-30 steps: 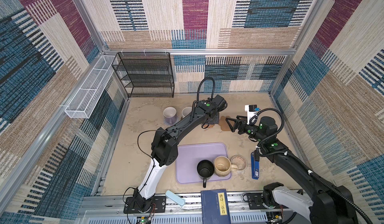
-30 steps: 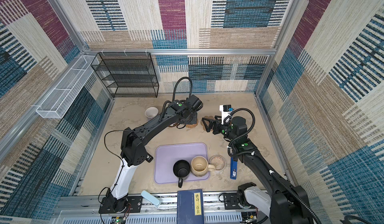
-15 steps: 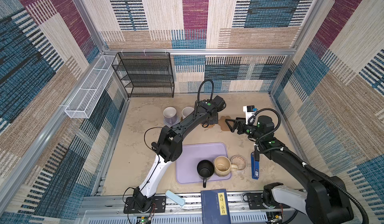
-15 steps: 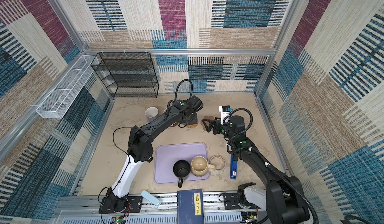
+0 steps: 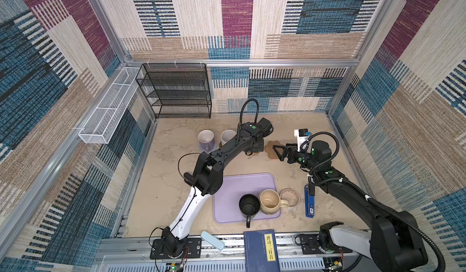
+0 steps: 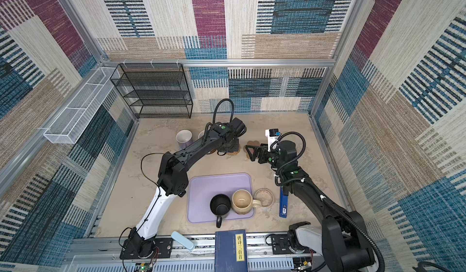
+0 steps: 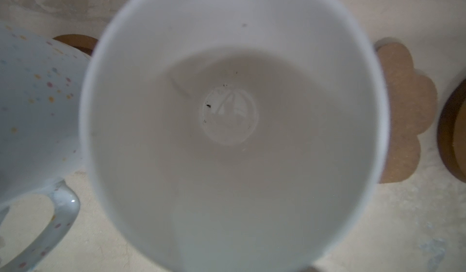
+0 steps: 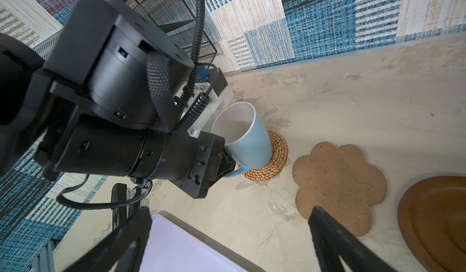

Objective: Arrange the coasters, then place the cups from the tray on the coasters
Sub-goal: 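Lower the light blue mug onto the woven round coaster and open the left gripper, then draw the left gripper back while the right gripper descends onto the black mug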

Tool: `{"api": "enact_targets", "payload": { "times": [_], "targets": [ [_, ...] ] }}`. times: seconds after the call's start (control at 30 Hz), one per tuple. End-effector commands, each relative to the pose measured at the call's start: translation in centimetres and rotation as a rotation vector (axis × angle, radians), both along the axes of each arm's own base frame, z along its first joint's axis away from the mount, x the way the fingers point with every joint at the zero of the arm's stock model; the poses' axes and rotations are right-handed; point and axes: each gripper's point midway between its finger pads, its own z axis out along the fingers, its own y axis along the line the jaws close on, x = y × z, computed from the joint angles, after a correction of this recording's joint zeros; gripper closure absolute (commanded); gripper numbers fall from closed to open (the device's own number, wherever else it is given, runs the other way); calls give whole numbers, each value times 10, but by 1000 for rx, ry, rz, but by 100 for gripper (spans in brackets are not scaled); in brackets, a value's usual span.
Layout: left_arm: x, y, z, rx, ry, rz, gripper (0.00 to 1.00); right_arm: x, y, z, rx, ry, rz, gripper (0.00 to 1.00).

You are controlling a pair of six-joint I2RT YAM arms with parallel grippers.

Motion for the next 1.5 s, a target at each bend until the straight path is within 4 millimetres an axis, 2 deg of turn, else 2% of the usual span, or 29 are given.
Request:
{"api": "enact_targets", "payload": {
  "times": [0.0,0.07,0.13,0.37,0.47,0.57,0.6,0.67,0.8,0.93,1.03,1.27,1.4,1.47],
  "targets": [
    [6,-2,4,-13,-30,14,100,3,1,7,9,-31,-1,0],
    [7,-3,3,-22,-25,15,96,2,1,7,11,-29,1,0],
    [5,-3,3,-28,-17,17,87,2,0,7,10,-28,-1,0],
    [-1,-9,17,-95,-18,18,40,2,2,4,12,-13,7,0],
    [-4,-9,25,-112,-23,13,33,0,2,4,12,-11,10,0],
    [-9,-12,43,-171,-44,-8,28,-1,1,3,16,10,3,0],
    [-12,-14,50,-197,-57,-21,22,-2,0,4,20,25,-7,0],
    [-17,-13,67,-253,-95,-37,2,-5,-3,6,35,49,-26,0],
    [-34,-5,101,-375,-177,-59,1,-13,-8,19,65,78,-61,0],
    [-55,9,122,-426,-200,-87,1,-25,-9,21,48,138,-62,1],
    [-75,19,127,-466,-179,-121,1,-41,-5,16,6,191,-60,2],
    [-126,49,131,-570,-152,-190,1,-92,23,0,-120,298,-7,3],
    [-152,58,122,-647,-118,-207,1,-122,41,-14,-136,390,92,0],
    [-165,62,112,-664,-88,-208,1,-137,49,-13,-151,418,132,0]
  ]
}}
